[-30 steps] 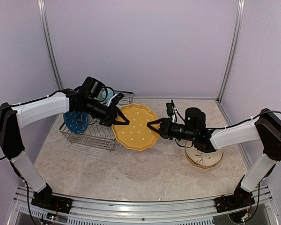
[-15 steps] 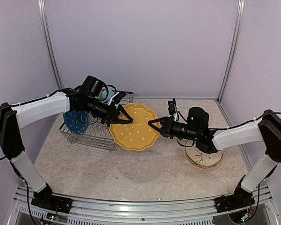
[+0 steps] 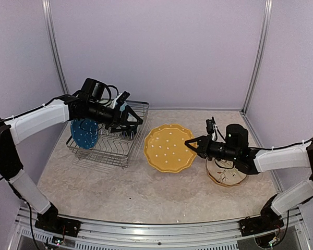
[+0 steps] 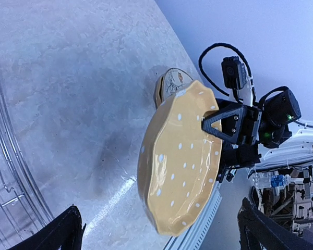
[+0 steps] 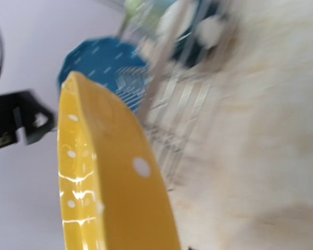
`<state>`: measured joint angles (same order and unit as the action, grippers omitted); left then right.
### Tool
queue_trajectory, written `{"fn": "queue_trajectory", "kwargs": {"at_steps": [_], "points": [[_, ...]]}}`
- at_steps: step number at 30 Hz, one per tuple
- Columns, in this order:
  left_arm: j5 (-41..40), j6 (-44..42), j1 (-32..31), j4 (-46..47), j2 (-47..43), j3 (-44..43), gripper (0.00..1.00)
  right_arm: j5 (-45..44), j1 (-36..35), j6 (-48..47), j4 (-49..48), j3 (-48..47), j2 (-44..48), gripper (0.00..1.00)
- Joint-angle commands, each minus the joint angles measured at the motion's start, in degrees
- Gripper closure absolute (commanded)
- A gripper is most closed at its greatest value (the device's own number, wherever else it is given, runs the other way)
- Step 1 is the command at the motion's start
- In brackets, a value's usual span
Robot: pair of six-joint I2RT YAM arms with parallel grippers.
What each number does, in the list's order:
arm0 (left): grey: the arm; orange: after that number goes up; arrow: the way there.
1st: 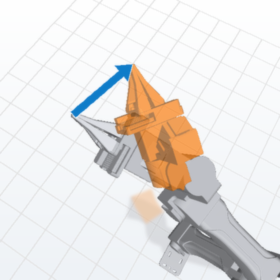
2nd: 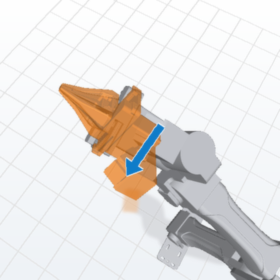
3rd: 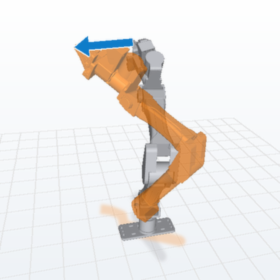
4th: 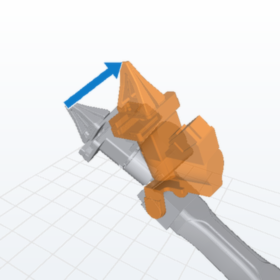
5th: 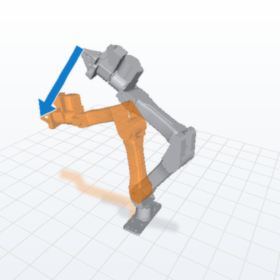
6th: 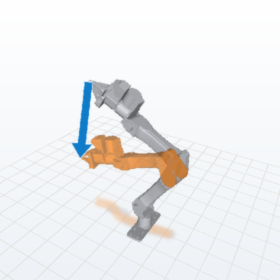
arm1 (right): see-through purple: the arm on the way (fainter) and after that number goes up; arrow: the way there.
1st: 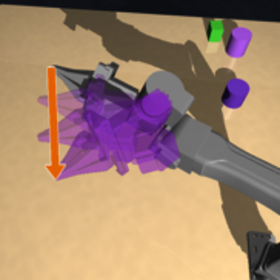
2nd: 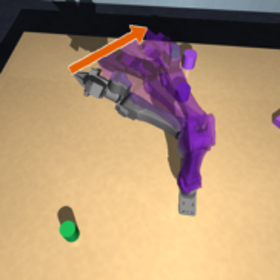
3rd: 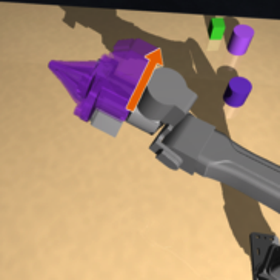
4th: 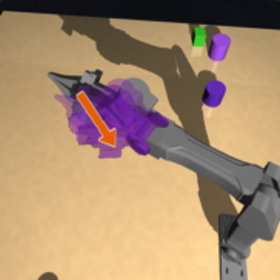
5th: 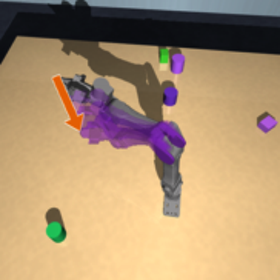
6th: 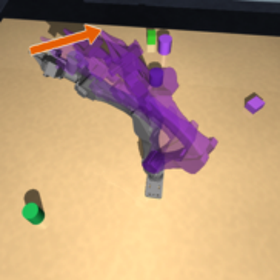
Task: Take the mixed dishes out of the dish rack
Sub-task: Pass from the left arm to the right, then place the plate with another plate.
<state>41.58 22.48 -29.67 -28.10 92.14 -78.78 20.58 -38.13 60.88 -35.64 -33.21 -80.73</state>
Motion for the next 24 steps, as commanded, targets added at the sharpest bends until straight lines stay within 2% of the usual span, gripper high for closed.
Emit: {"fn": "queue_trajectory", "kwargs": {"at_steps": [1, 8, 15, 20, 24], "points": [[-3.61, -1.03, 1.66, 0.34, -3.47, 0.77, 0.01, -0.65, 5.52, 0.08, 1.27, 2.39, 10.16, 1.0], [-3.45, -0.71, 3.5, 1.14, -5.55, 1.35, 0.01, -0.64, 17.96, -2.42, 18.18, 8.33, 27.09, 1.0], [-2.48, -0.24, 3.61, 1.51, -5.46, 1.55, 0.01, 4.13, 33.41, -5.85, 36.75, 8.9, 39.09, 1.0], [-1.93, 0.14, 3.66, 1.83, -5.22, 1.73, 0.01, 12.34, 45.11, -8.35, 42.43, 9.94, 40.1, 1.0], [-1.97, 0.06, 3.56, 1.62, -5.04, 1.64, 0.01, 16.83, 49.15, -9.04, 42.58, 10.97, 39.12, 1.0]]}}
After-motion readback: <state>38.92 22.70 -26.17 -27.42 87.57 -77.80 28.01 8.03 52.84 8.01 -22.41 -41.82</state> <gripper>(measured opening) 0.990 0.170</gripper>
